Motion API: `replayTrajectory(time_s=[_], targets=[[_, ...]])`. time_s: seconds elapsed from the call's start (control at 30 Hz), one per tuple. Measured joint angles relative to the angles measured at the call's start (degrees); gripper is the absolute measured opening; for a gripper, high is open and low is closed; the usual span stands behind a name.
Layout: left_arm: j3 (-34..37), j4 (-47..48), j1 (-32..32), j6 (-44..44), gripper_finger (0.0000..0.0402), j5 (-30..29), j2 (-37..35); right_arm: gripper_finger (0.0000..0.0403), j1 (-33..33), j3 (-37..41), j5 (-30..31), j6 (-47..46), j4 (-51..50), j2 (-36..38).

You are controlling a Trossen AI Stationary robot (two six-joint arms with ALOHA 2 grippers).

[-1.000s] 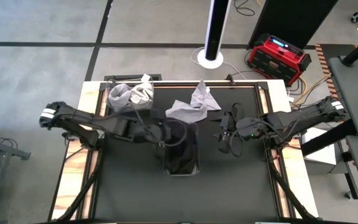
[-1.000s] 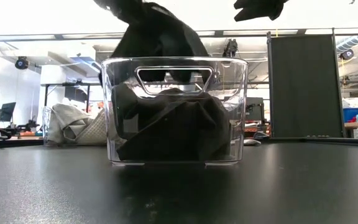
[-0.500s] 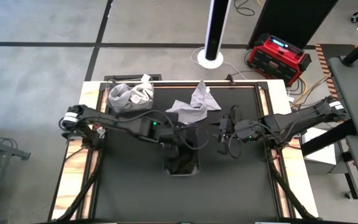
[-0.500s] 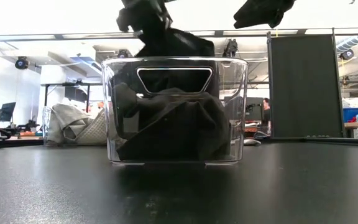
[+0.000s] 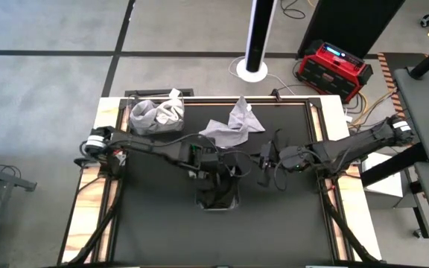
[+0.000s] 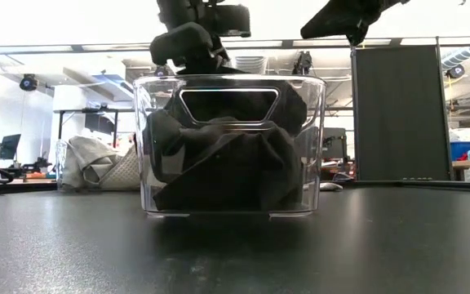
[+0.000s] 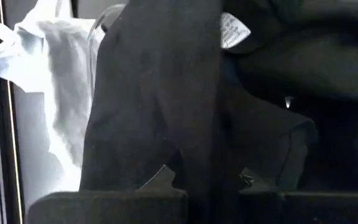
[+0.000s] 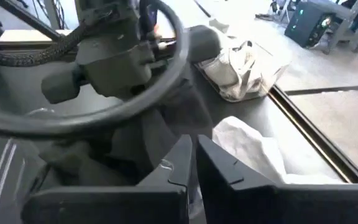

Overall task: Sort towels by color in basket
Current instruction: Put the black towel into the bottom transparent bin

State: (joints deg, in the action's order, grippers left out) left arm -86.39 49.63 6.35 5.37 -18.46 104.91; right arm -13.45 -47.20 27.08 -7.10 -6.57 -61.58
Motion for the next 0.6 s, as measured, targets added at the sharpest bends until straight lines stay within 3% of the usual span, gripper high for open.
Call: replayTrajectory(time_s=[0.27,0.6], targets=[[-3.2,-0.1,-0.1,3.0,0.0004,5.6,3.3,0.0012,1.8,1.5,0.0,0.0,4.4,-3.7],[-6.0,10.6,-0.4,0.0,0.0005,5.7,7.2,0.0012,2.4,1.6,0.0,-1.1,4.3,-5.5]])
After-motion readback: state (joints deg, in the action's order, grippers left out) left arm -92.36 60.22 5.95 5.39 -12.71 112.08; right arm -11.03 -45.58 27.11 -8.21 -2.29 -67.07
